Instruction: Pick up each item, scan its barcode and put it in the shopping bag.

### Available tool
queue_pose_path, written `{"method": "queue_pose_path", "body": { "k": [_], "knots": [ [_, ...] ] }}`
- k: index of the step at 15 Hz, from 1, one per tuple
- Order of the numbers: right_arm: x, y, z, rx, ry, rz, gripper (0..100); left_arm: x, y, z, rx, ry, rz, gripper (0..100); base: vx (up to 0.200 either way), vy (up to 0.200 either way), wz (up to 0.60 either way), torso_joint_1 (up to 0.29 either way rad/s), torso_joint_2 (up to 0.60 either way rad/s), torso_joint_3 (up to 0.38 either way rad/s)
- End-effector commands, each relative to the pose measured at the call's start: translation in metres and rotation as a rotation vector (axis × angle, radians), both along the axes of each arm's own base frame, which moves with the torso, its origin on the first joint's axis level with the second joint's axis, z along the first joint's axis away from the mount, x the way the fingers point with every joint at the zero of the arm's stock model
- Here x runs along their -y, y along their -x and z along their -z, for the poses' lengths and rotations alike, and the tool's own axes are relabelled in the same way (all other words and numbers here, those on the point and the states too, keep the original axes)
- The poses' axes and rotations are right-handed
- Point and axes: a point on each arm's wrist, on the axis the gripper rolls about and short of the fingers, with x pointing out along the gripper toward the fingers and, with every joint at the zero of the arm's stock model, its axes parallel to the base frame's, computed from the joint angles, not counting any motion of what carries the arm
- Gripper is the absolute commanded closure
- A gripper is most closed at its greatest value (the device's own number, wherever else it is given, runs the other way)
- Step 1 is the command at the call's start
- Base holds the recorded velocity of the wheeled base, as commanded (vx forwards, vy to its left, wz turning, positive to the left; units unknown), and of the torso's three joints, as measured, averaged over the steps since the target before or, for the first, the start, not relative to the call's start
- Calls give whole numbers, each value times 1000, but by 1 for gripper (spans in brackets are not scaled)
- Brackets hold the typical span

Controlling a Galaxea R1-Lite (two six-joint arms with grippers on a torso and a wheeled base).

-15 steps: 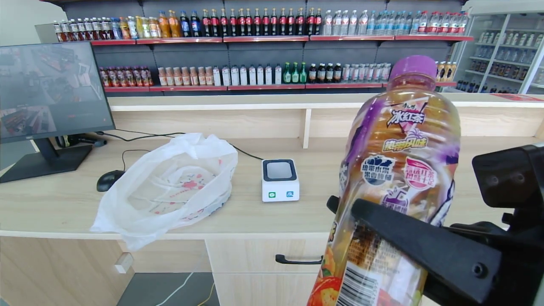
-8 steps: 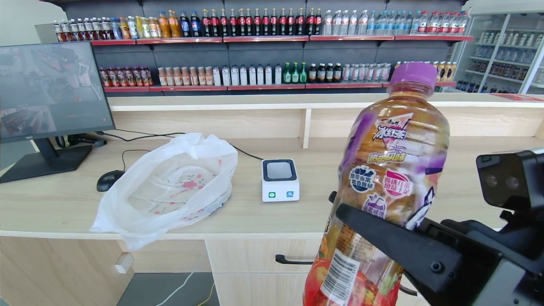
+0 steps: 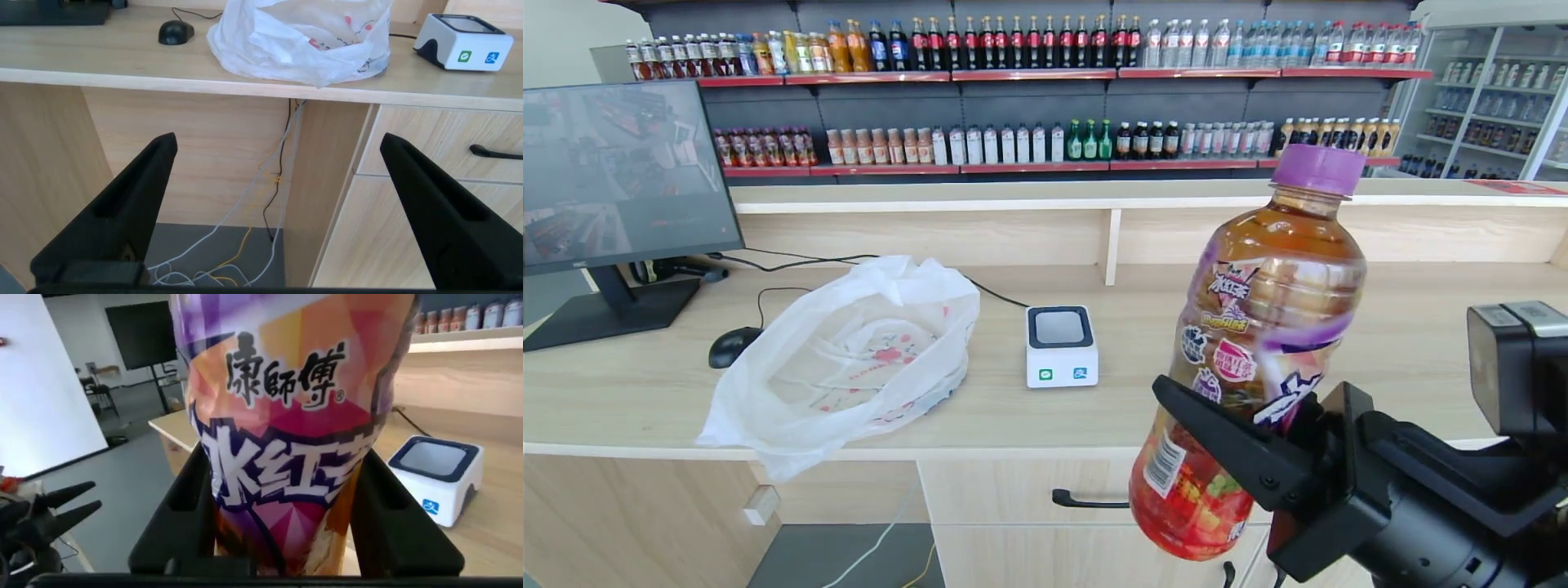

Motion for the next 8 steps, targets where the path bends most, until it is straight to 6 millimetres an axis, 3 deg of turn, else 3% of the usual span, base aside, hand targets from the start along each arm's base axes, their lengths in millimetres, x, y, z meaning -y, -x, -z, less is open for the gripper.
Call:
{"method": "queue_pose_path", "body": {
  "k": [1,4,8],
  "knots": [
    [3,-5,4,29,50,93,100,0,0,0,0,1,1,0,0,0,0,0,0,0],
    [7,-19,3,65,92,246,100,0,0,0,0,0,1,0,0,0,0,0,0,0],
    [28,-45,5,87,145,400,100,0,0,0,1,1,0,0,0,0,0,0,0,0]
  ]
}}
